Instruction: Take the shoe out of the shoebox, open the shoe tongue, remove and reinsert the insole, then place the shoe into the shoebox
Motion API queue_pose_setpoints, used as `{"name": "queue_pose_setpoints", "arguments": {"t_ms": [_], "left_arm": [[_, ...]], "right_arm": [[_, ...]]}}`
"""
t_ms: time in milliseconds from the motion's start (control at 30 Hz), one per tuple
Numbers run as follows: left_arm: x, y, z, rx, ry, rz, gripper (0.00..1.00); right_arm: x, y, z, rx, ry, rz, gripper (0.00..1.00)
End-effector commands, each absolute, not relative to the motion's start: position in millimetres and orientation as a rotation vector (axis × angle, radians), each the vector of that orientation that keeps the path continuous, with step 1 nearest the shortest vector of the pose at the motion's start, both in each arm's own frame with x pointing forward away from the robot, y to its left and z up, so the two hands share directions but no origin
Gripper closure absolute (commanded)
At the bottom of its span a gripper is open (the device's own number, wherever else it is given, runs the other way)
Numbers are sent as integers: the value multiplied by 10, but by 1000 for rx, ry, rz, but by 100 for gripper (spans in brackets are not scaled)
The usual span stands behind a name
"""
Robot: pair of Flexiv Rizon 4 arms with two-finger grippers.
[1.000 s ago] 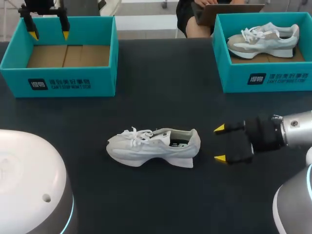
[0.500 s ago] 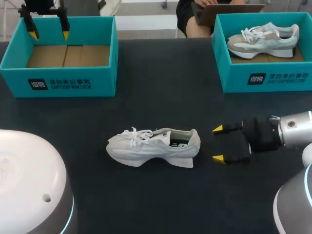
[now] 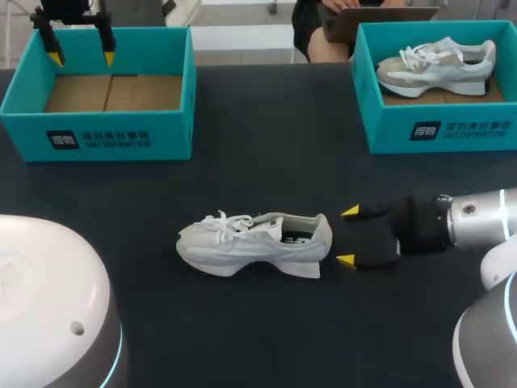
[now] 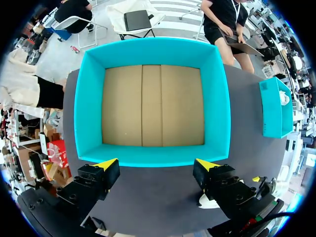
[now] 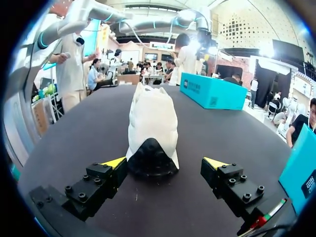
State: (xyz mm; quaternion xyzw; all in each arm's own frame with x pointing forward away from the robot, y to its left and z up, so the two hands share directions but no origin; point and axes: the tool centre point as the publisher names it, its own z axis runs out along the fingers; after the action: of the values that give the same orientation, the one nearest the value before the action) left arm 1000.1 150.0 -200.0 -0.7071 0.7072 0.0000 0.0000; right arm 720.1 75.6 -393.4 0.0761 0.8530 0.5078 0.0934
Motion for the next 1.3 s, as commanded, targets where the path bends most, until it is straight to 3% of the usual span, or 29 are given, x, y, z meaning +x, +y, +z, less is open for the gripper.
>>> {"name": "queue_pose_setpoints", "arguments": {"t_ms": [33, 1233, 1267, 1300], "left_arm": [[10000, 1499, -2000, -2221, 2222, 0, 0], [10000, 1499, -2000, -2221, 2222, 0, 0], [10000, 1499, -2000, -2221, 2222, 0, 0], [10000, 1499, -2000, -2221, 2222, 0, 0]], "right_arm": [[7193, 876, -3954, 254, 2537, 1486, 0], [7182, 1639, -4169, 253, 2544, 1631, 0], [7177, 1644, -4171, 252, 2545, 1632, 12], [7175, 1644, -4171, 251, 2545, 1635, 55]]}}
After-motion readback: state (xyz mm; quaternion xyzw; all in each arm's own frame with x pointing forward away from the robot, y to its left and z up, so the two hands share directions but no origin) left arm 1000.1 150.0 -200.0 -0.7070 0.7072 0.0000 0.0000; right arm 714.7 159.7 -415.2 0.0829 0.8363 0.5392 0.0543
